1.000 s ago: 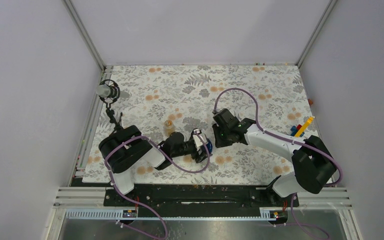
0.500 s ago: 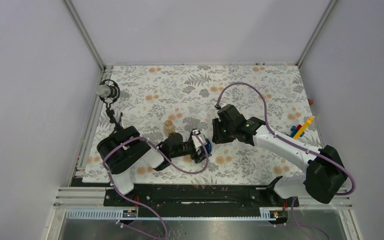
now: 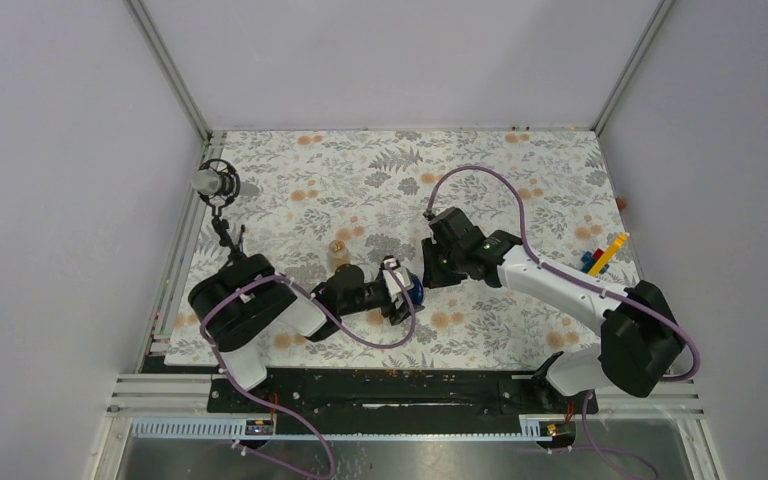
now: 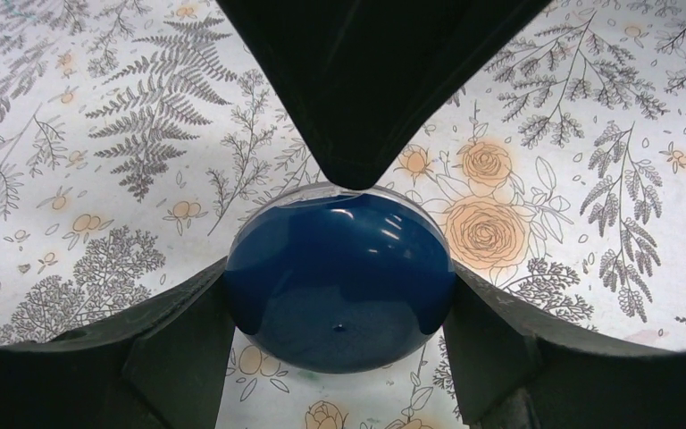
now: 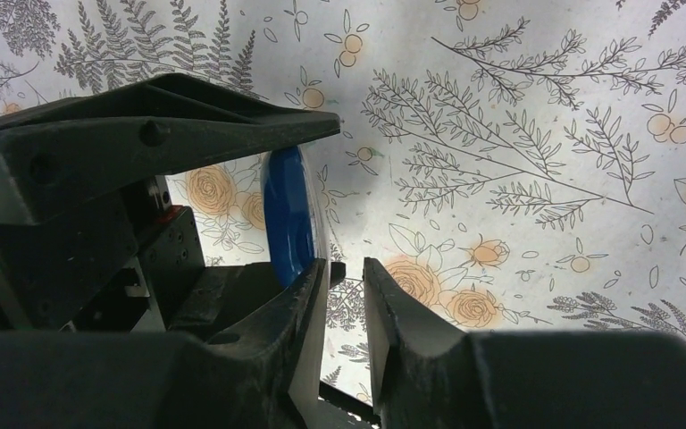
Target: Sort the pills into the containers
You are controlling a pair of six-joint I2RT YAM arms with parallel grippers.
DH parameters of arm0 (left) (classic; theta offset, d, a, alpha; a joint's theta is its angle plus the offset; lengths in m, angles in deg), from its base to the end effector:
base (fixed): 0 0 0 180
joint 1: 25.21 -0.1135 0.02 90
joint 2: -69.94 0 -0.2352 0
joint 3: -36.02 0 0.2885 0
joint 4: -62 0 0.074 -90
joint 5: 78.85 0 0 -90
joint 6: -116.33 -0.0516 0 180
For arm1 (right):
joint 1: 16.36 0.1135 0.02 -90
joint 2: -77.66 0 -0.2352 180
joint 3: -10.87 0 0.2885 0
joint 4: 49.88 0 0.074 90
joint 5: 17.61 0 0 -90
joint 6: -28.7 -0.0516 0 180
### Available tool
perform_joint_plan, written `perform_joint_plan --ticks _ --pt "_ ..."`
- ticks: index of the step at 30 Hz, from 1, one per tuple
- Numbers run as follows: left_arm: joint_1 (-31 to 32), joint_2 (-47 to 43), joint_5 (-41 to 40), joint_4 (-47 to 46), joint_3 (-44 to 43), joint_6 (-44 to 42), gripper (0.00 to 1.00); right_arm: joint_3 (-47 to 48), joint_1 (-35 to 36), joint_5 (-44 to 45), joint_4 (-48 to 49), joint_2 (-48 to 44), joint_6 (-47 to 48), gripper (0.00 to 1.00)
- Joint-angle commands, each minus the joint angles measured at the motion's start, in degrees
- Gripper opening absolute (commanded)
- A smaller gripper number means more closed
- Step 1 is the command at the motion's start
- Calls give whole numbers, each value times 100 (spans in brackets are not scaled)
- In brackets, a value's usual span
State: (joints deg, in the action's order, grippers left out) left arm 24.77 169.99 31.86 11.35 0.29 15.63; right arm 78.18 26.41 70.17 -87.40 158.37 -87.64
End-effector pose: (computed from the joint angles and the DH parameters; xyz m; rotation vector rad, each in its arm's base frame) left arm 0.1821 -0.2452 0.0562 1.1640 1.4627 -0.8072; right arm 0.2496 0.2336 0.1813 -0.3811 2.5170 0.5531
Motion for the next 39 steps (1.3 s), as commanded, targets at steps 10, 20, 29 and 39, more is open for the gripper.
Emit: perform_joint_plan --ticks 10,20,29,39 --pt "15 -374 78 -499 60 24 0 169 12 68 -52 86 142 28" --pt "18 -566 112 -598 43 125 0 -3 9 547 11 -99 290 28" --pt "14 -707 108 -591 35 190 0 -140 11 -491 381 -219 326 36" --pt "18 -791 73 -555 22 175 0 -374 10 -909 389 -517 760 34"
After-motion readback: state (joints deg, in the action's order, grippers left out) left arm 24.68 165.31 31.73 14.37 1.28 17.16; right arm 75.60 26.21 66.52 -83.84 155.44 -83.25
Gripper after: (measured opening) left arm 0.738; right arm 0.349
